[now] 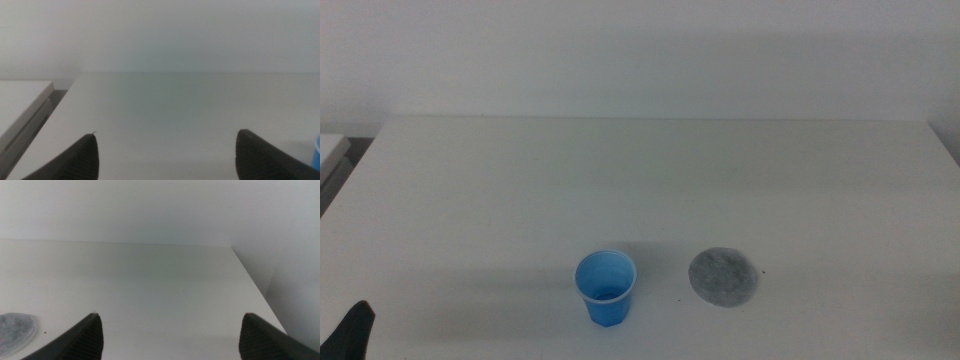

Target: Place an empty cup on a cup mat.

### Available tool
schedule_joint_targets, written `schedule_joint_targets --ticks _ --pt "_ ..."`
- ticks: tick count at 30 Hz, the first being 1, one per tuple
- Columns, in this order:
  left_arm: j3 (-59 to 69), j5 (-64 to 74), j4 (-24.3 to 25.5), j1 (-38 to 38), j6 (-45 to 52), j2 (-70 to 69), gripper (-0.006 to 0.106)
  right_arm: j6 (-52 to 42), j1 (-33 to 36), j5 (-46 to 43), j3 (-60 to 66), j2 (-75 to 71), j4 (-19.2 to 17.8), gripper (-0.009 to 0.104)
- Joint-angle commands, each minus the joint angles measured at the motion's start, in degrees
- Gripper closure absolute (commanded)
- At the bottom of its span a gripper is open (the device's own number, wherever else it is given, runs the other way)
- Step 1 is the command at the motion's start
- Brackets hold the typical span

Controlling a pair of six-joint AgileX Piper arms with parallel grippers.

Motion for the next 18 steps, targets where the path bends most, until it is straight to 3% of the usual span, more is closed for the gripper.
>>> schedule_joint_targets --ticks 1,6,10,15,18 --pt "-2.33 2.07 -0.01 0.15 -0.49 1.33 0.007 -0.23 0.15 -0.40 0.19 -0.28 -0.34 0.002" --pt "-21.38 21.25 -0.43 -1.71 -0.49 17.43 0.007 -0.23 0.15 -0.40 0.19 -0.28 -0.34 0.002" --pt "-40.93 42.74 -7.01 -2.29 -0.75 33.11 0.007 -0.23 0.15 -0.40 0.19 -0.28 -0.34 0.002" --pt "-56.18 56.45 -8.18 -2.29 -3.68 50.72 0.007 -0.23 0.15 -0.40 0.19 -0.28 -0.34 0.002" --pt "-61.17 57.97 -10.93 -3.43 -3.05 60.67 0.007 -0.23 0.15 -0.40 0.19 -0.28 -0.34 0.002"
